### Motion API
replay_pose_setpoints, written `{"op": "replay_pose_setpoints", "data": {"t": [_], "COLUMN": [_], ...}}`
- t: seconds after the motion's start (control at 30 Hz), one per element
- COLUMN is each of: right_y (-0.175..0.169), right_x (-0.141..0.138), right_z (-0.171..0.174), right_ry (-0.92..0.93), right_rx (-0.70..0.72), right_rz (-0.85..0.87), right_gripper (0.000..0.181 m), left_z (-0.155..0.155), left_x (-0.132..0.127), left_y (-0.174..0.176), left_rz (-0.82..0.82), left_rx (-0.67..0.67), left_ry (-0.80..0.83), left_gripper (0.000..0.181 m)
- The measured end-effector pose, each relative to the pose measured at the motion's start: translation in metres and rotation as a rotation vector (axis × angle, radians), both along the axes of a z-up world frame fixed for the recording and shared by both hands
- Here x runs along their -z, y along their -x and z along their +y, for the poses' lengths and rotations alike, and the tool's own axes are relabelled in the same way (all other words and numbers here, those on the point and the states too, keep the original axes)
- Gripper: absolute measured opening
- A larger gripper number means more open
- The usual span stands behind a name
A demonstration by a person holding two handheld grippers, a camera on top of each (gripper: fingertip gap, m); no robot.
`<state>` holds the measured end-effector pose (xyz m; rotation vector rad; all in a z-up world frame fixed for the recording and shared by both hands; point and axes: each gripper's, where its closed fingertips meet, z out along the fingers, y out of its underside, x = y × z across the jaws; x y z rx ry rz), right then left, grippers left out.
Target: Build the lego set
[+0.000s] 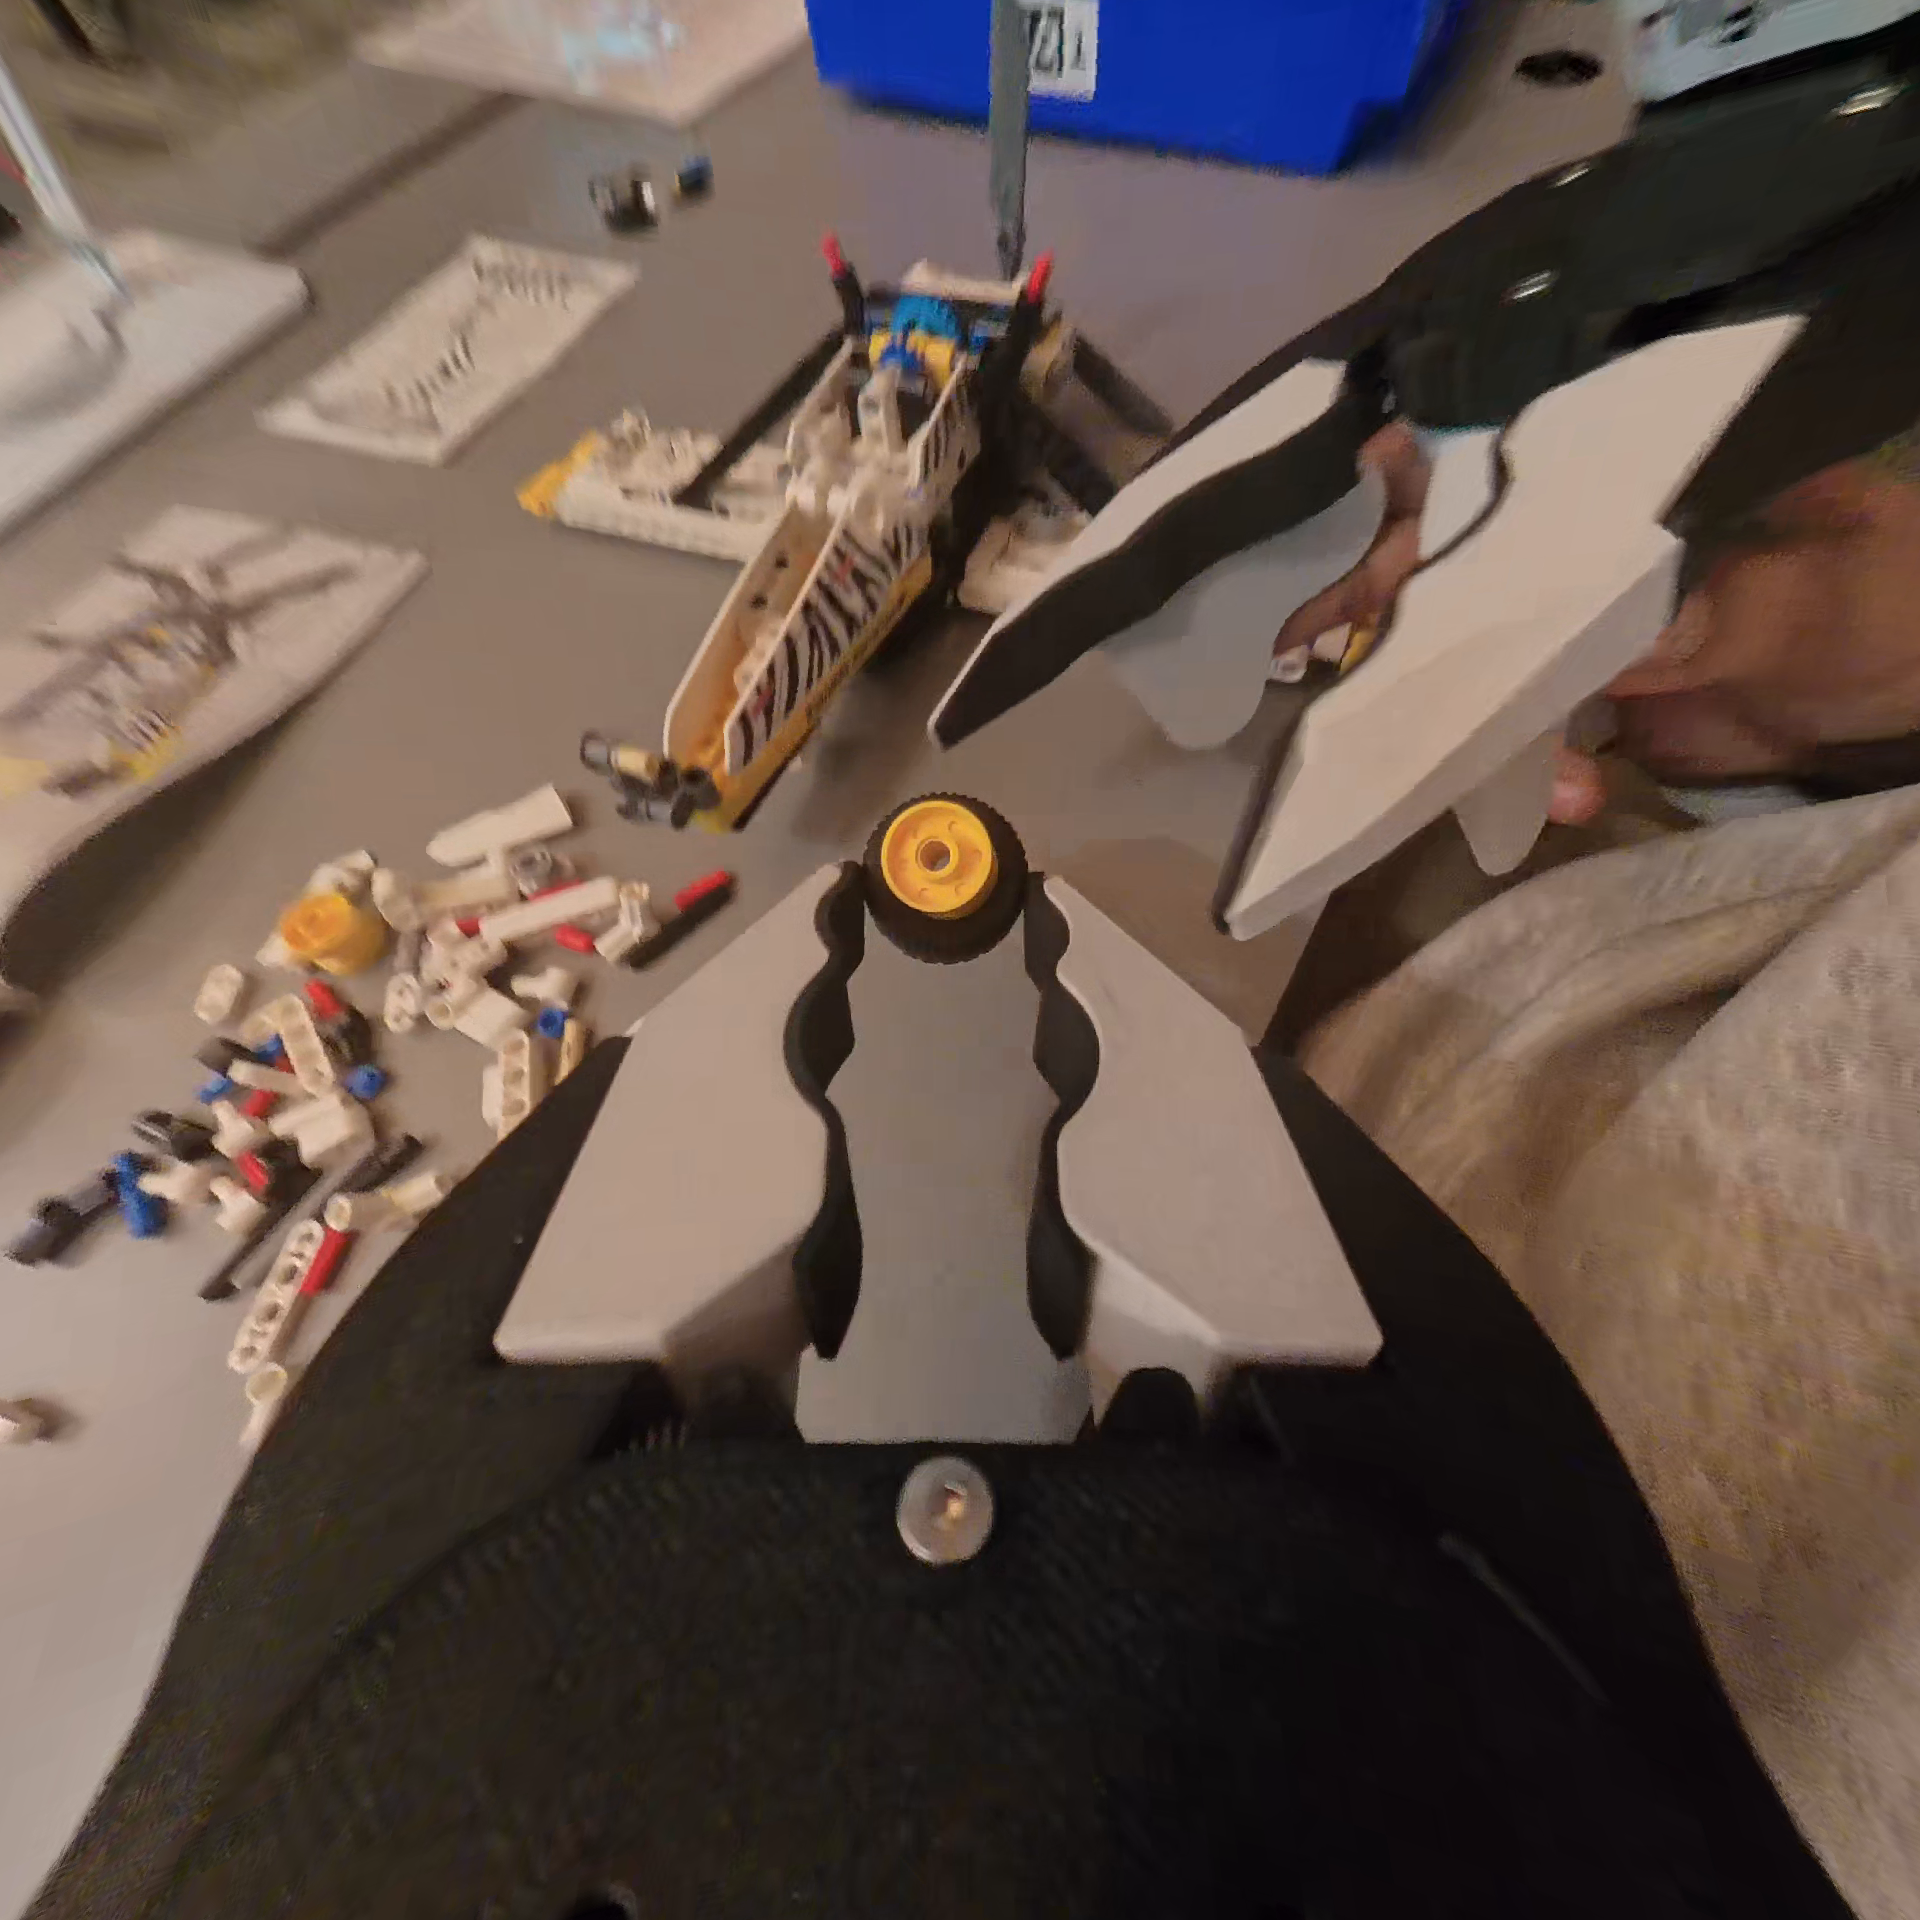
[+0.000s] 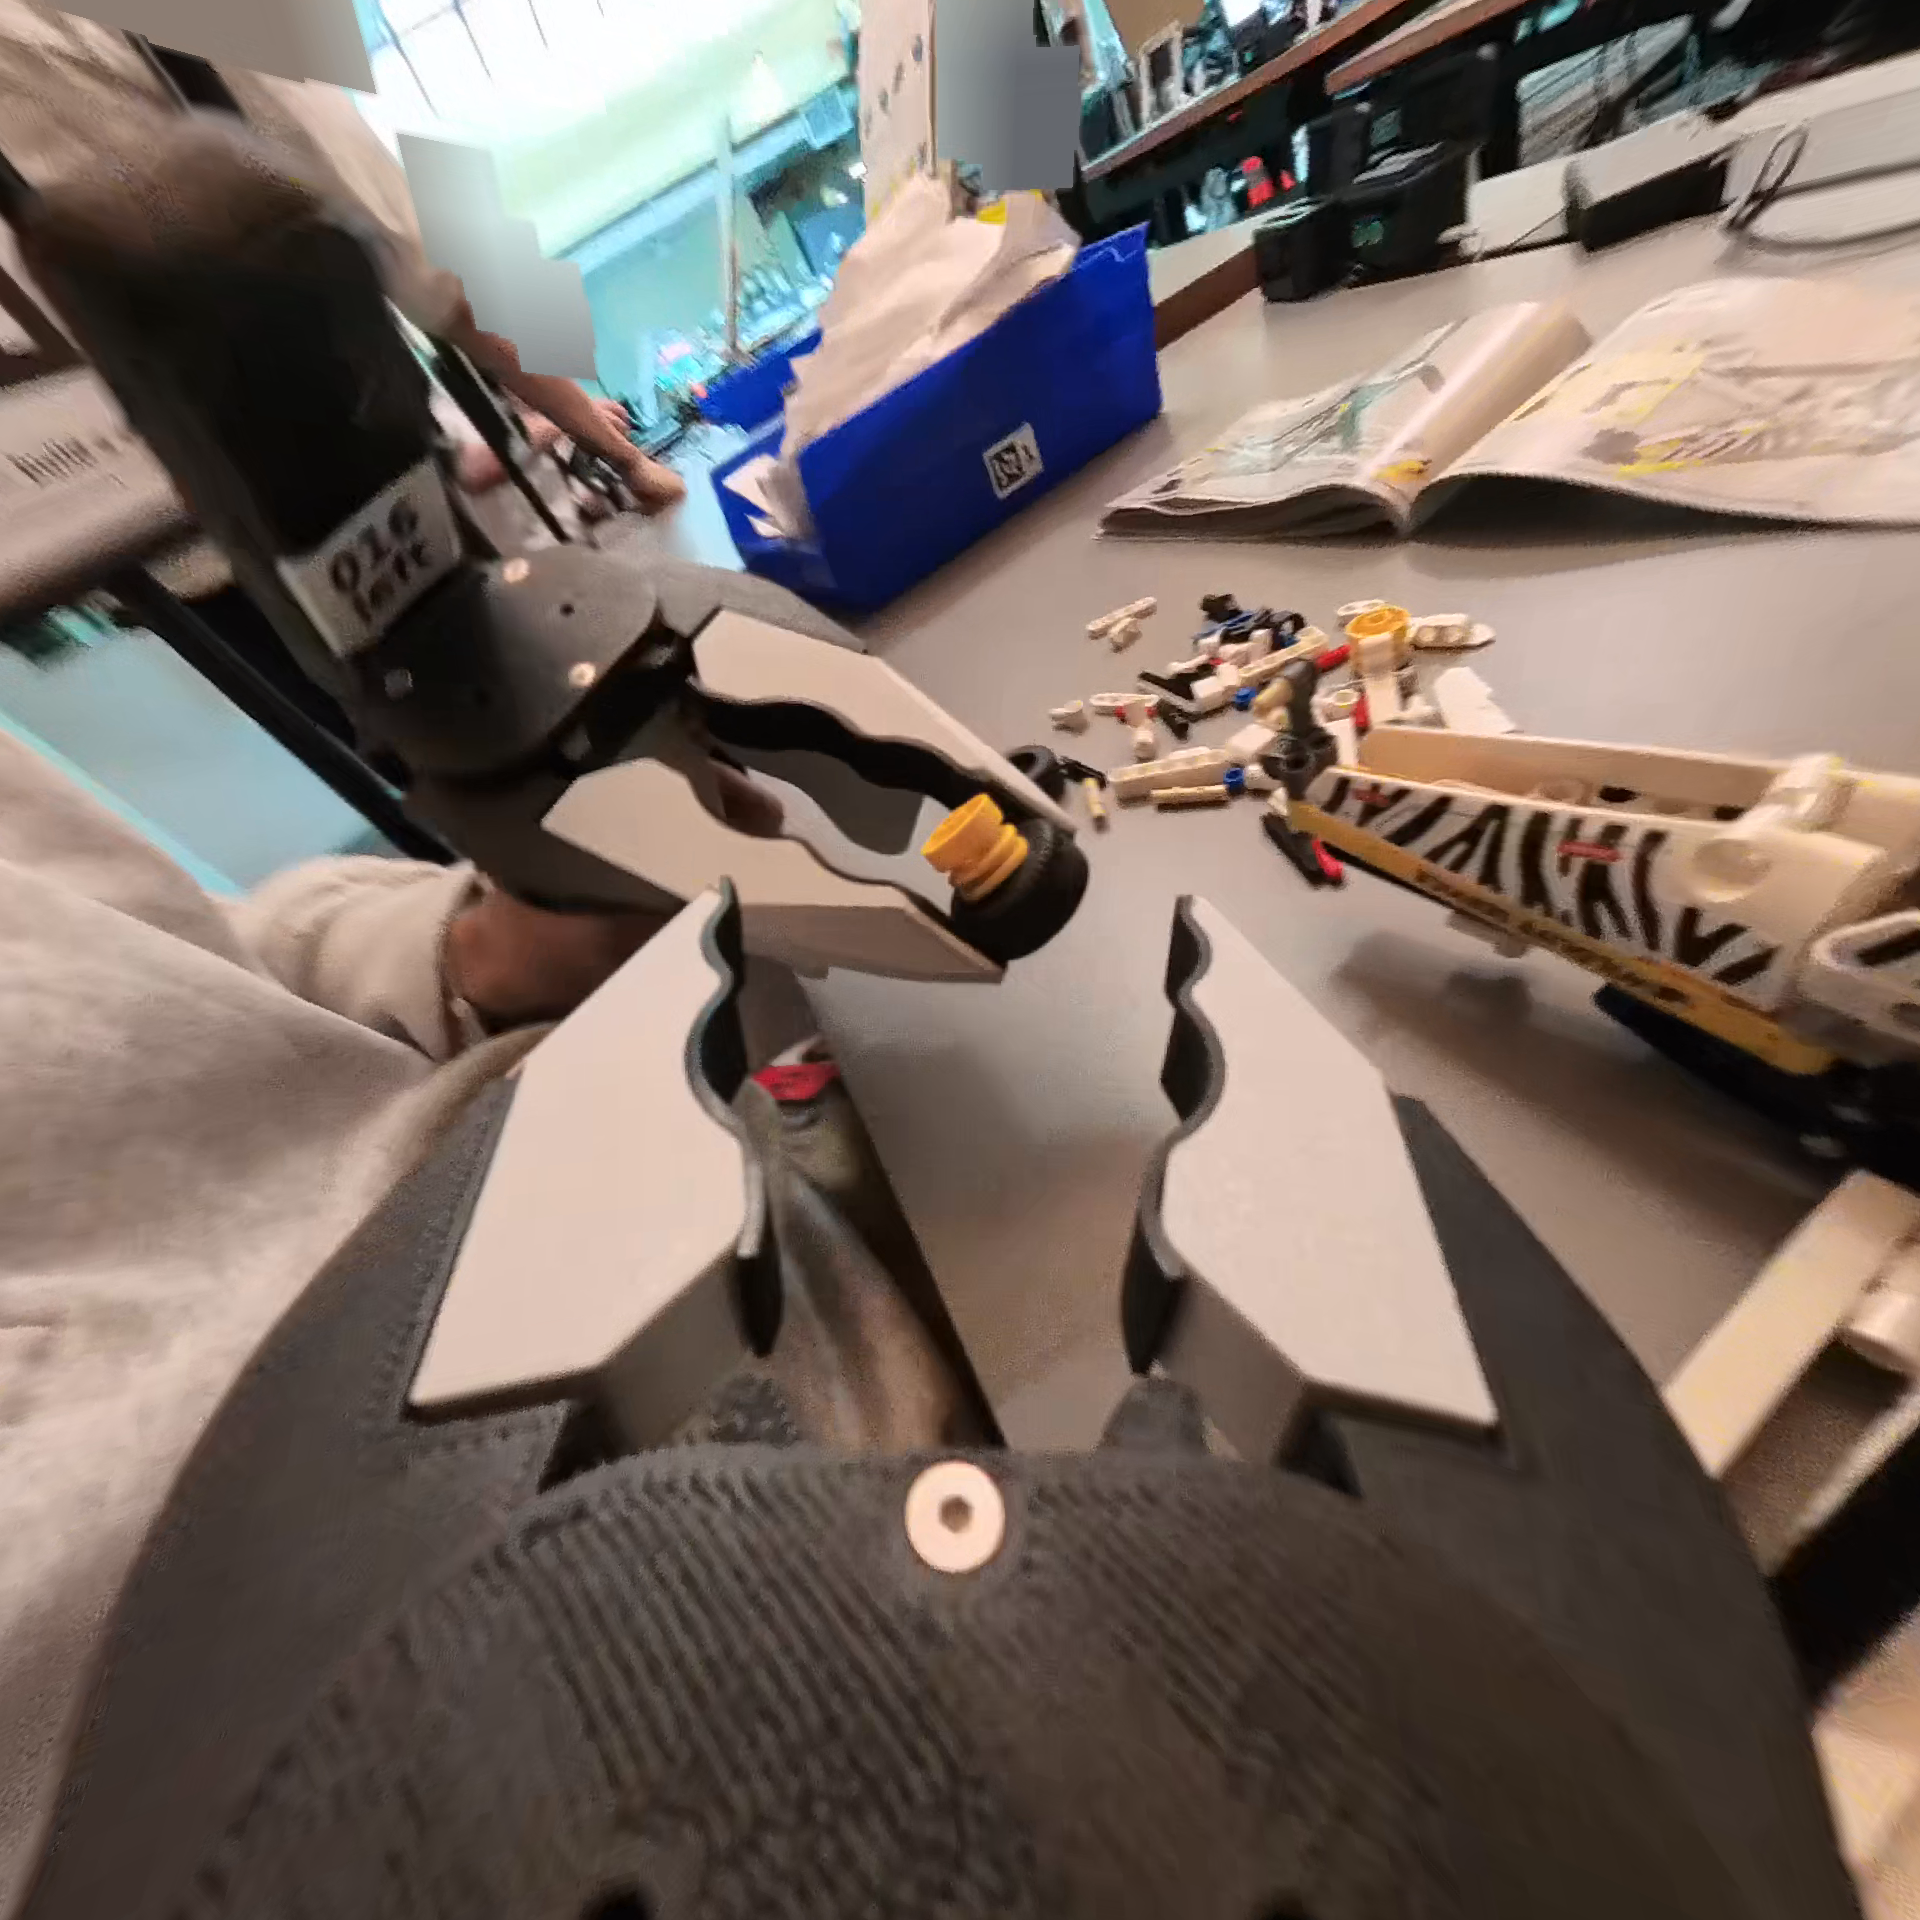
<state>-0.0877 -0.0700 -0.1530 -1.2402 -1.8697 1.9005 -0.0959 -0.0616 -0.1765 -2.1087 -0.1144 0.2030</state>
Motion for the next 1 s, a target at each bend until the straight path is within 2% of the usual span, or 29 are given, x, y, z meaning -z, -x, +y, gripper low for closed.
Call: {"op": "replay_pose_setpoints", "data": {"t": [0.1, 0.2, 0.37, 1.0], "right_y": [-0.001, 0.000, -0.001, -0.005], "right_x": [-0.008, -0.012, -0.018, -0.018], "right_z": [-0.005, -0.006, -0.003, -0.003], "right_ry": [0.175, 0.266, 0.279, 0.198], "right_rx": [-0.061, -0.075, -0.064, -0.056], "right_rz": [-0.063, -0.081, -0.036, -0.007], "right_gripper": [0.083, 0.075, 0.031, 0.026], "left_z": [0.004, 0.007, 0.008, 0.010], "left_x": [-0.014, -0.023, -0.025, -0.029], "left_y": [-0.004, -0.011, -0.017, -0.019], "left_rz": [0.156, 0.258, 0.325, 0.338], "left_rx": [-0.001, 0.005, 0.015, 0.005], "left_ry": [-0.043, -0.071, -0.081, -0.100], "left_gripper": [0.029, 0.029, 0.029, 0.029]}}
